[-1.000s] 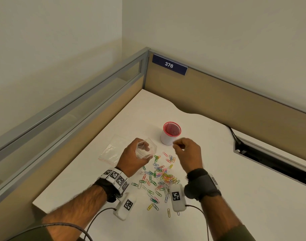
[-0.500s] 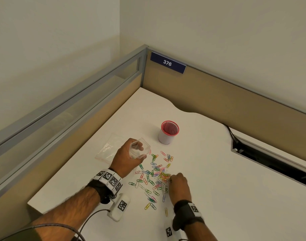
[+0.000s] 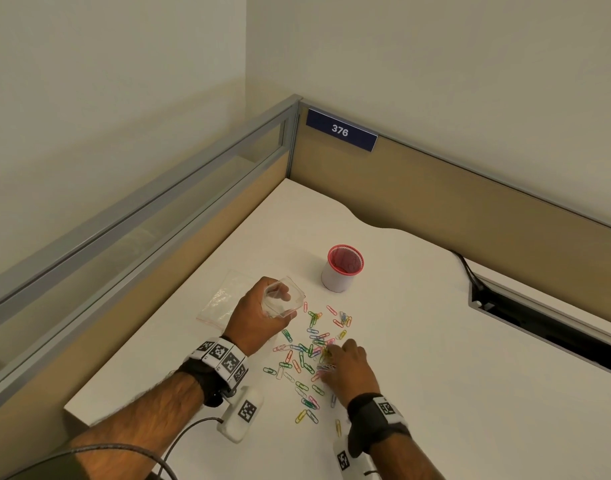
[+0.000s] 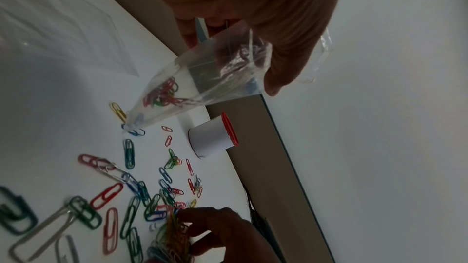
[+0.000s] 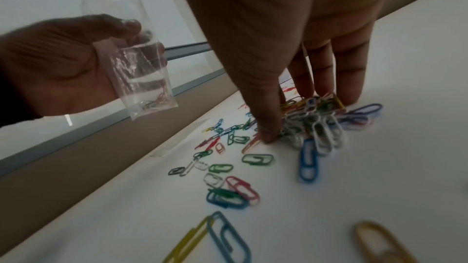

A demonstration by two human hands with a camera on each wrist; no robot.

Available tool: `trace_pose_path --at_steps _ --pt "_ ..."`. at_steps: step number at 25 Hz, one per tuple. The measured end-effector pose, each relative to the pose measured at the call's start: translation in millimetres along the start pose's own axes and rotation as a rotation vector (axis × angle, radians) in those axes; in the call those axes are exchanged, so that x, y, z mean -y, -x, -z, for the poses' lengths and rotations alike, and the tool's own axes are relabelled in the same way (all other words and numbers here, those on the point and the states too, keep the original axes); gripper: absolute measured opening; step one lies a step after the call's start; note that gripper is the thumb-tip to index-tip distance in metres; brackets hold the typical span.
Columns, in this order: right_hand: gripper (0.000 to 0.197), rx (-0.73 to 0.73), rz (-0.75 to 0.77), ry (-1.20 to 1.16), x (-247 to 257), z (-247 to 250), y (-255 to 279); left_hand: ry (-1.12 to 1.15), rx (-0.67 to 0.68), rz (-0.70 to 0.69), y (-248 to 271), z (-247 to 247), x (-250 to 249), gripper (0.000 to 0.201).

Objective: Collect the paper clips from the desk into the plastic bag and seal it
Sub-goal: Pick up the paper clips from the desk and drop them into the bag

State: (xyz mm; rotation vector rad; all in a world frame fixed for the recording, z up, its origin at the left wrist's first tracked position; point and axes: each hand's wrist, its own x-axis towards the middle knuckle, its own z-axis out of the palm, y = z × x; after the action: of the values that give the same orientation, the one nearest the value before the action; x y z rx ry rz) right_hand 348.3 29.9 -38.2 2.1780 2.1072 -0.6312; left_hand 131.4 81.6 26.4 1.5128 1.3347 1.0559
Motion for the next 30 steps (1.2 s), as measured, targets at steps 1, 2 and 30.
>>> trace_pose_path --at_steps 1,2,30 --pt "0.041 -0.023 0.017 0.027 2 -1 -2 -0.002 0.000 -0.001 0 1 0 0.038" --pt "0.036 -0.037 0.031 0.061 5 -2 -3 -0.004 0.001 -0.001 -1 1 1 0.038" --pt "0.007 -0.332 0.310 -0.434 103 150 5 -0.003 0.052 -0.059 -6 -23 -4 0.040"
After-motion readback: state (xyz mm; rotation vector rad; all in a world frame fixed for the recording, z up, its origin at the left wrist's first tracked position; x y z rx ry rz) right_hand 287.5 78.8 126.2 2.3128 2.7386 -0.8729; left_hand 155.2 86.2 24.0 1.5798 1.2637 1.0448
